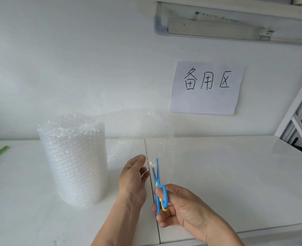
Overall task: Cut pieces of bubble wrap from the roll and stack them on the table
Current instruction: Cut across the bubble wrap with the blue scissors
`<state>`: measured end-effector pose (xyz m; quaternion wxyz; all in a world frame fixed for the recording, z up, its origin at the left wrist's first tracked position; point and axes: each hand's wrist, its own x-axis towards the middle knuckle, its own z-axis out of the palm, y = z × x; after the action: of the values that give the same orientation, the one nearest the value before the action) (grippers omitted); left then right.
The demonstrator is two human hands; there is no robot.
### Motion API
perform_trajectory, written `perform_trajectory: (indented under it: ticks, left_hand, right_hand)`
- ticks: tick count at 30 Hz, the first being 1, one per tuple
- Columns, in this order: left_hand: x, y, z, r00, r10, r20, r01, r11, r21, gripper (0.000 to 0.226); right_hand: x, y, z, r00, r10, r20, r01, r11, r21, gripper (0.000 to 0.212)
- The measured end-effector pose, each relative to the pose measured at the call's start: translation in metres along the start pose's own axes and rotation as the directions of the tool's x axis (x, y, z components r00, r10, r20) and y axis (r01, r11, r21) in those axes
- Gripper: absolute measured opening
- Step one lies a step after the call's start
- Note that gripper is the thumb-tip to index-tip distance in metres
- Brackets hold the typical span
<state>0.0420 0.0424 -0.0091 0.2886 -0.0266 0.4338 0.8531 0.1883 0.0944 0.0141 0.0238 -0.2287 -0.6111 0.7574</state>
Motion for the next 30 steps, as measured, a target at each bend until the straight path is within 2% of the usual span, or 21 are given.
perform_trajectory:
  ticks: [5,9,13,18,23,27,30]
  left_hand:
    - [-0.001,-0.004,0.001,0.999,0.025,-0.037,-0.024,0.999,0.021,0.005]
    - [-0.002,-0.002,0.0,1.0,-0.011,-0.025,0.011,1.0,0.003,0.008]
    - [-0.003,0.0,-0.001,0.999,-0.045,-0.006,0.045,0.998,0.032,0.009]
    - [-0.004,0.001,-0.001,0.998,-0.067,0.009,0.066,0.995,0.07,0.008]
    - [-0.006,-0.001,0.002,1.0,-0.009,0.009,0.008,0.995,0.102,0.021]
    - [-0.008,-0.003,0.003,1.0,0.017,0.008,-0.018,0.994,0.108,0.019]
    - [-0.01,-0.003,0.004,1.0,0.012,0.01,-0.013,0.994,0.107,0.017]
  right_hand:
    - [0.012,0.002,0.012,0.996,-0.057,-0.066,0.056,0.998,-0.015,0.052]
    - [0.023,0.003,0.017,0.982,-0.114,-0.149,0.108,0.993,-0.049,0.057]
    - [0.032,0.004,0.017,0.973,-0.167,-0.159,0.152,0.983,-0.102,0.062]
    - [0.041,0.004,0.014,0.967,-0.203,-0.156,0.189,0.977,-0.101,0.05]
    - [0.042,0.006,0.014,0.963,-0.209,-0.168,0.196,0.976,-0.091,0.049]
    - [0.043,0.01,0.014,0.954,-0.237,-0.186,0.222,0.97,-0.099,0.048]
    - [0.042,0.012,0.013,0.948,-0.269,-0.173,0.255,0.962,-0.099,0.035]
